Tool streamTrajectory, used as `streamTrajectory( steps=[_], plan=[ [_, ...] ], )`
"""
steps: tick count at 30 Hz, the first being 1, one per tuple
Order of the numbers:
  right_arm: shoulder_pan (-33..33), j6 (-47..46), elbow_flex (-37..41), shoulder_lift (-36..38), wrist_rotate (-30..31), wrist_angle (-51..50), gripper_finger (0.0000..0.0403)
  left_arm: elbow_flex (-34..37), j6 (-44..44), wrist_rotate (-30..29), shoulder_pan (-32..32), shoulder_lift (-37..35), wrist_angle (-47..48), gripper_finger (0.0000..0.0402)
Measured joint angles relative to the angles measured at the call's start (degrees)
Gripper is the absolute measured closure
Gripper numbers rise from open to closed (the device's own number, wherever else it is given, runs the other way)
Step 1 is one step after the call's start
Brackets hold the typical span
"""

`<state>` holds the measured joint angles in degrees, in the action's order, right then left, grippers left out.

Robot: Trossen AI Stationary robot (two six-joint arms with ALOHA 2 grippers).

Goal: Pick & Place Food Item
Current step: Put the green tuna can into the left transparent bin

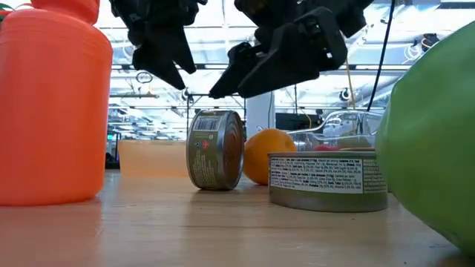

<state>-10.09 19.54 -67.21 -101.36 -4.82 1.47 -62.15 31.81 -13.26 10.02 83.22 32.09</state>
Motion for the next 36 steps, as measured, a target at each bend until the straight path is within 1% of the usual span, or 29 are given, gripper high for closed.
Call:
streamTrajectory(
  steps=[2,5,7,10,12,15,20,22,25,28,31,34,36],
  plan=[
    [-0.12,0.03,0.03,0.14,1.98,-0.65,0.0039,-0.07,1.81,0.54,0.44,0.74,-0.52,0.0105],
    [-1.23,0.11,0.15,2.93,4.96,-4.71,0.0039,-0.08,5.11,0.17,1.44,2.94,-1.84,0.0105],
    [-2.04,0.72,-0.14,4.17,7.04,-5.7,0.0039,-0.08,6.82,0.49,2.16,4.43,-4.67,0.0105],
    [-3.45,0.54,0.32,7.45,12.13,-11.9,0.0039,-0.08,9.05,2.19,3.9,7.2,-9.07,0.0105],
    [-3.98,0.17,0.05,9.54,15.62,-12.42,0.0039,-0.08,10.69,2.95,5.3,8.86,-10.98,0.0105],
    [-5.0,-0.8,0.1,13.09,20.22,-15.54,0.0039,-0.13,14.22,2.26,6.98,10.33,-13.34,0.0105],
    [-6.22,-1.28,0.15,16.5,21.64,-16.3,0.0039,-0.08,22.95,-0.09,8.69,12.55,-12.46,0.0105],
    [-6.63,-1.36,-0.02,17.37,21.79,-16.07,0.0039,-0.36,25.11,-0.23,9.33,13.69,-13.24,0.0105],
    [-7.03,-1.8,0.14,17.97,23.92,-16.36,0.0039,-1.21,27.04,-0.25,10.35,15.76,-12.46,0.0105],
    [-7.29,-1.51,0.1,17.97,25.84,-16.88,0.0039,-3.66,26.5,-0.34,10.93,17.72,-12.34,0.0105],
    [-7.27,-1.51,0.1,17.92,25.81,-16.93,0.0039,-5.45,24.36,-1.75,11.13,20.04,-12.62,0.0105],
    [-7.27,-1.9,0.1,17.92,25.81,-16.79,0.0039,-5.73,22.76,-3.17,10.63,21.95,-12.44,0.0105],
    [-7.34,-1.98,0.1,17.92,25.81,-16.58,0.0039,-5.84,23.34,-3.04,10.07,22.72,-12.16,0.0105]
  ],
)
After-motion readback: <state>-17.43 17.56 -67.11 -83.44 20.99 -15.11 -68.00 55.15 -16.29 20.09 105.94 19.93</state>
